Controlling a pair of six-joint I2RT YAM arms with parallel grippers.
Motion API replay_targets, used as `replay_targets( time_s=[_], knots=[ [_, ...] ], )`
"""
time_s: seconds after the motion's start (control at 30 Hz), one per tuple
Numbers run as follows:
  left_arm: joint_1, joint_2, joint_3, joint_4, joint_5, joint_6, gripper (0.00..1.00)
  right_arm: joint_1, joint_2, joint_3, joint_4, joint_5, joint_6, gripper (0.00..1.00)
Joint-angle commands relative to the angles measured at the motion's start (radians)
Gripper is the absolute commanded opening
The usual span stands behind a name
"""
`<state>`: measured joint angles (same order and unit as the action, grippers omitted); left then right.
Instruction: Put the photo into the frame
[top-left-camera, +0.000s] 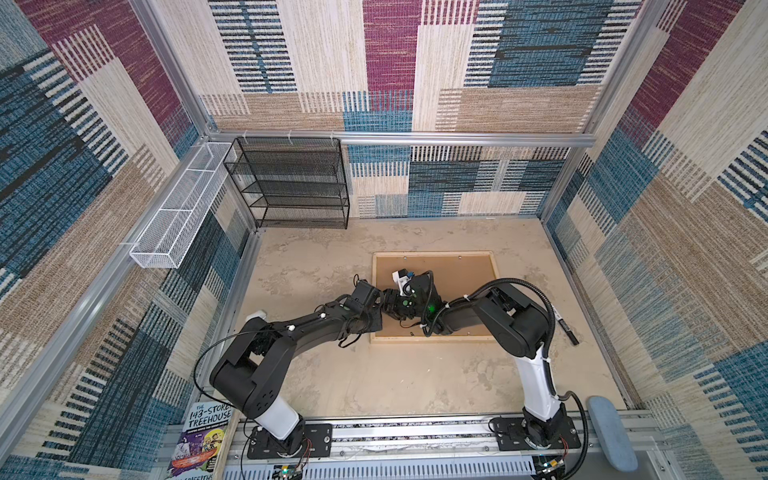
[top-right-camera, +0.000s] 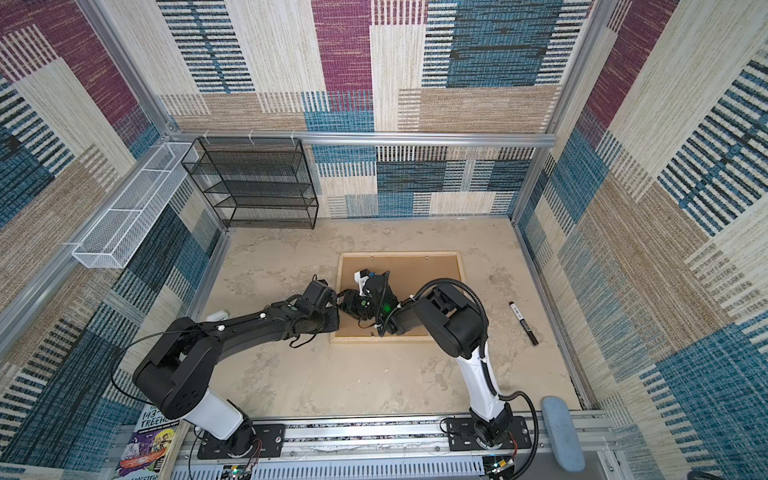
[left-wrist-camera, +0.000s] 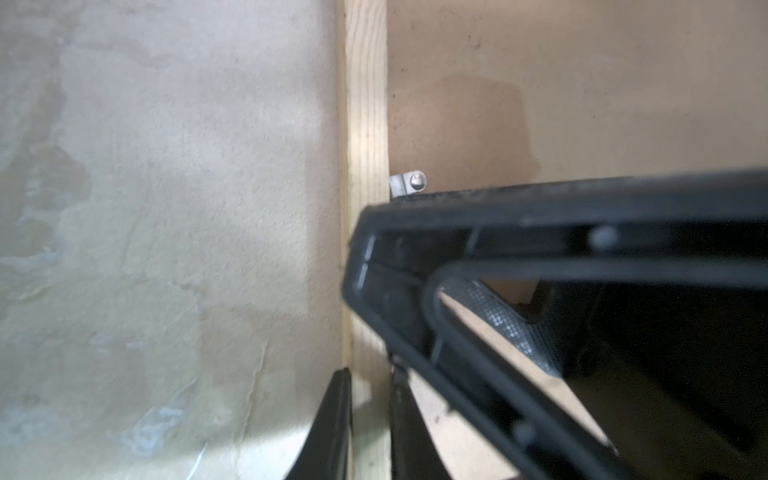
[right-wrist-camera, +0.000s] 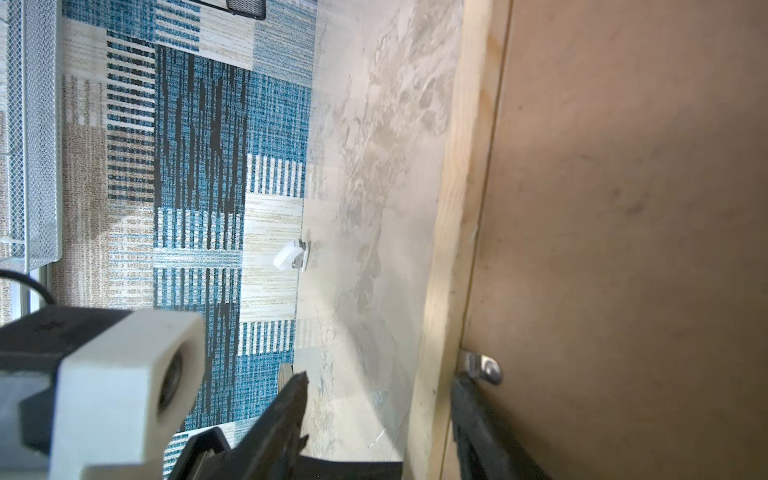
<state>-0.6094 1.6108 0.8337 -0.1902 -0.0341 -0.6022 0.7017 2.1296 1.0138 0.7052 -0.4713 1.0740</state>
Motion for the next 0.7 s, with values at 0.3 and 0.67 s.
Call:
replay_targets(
  time_s=[0.3,0.67],
  knots=[
    [-0.009,0.005,-0.015,-0.019,0.06,-0.033,0.15,0.005,-0.036,-0.035,-0.113,0.054,0.054,0.6],
    [-0.008,0.006,-0.017,0.003,0.094,-0.028,0.14,0.005,0.006,-0.009,-0.142,0.075,0.11,0.6]
  ],
)
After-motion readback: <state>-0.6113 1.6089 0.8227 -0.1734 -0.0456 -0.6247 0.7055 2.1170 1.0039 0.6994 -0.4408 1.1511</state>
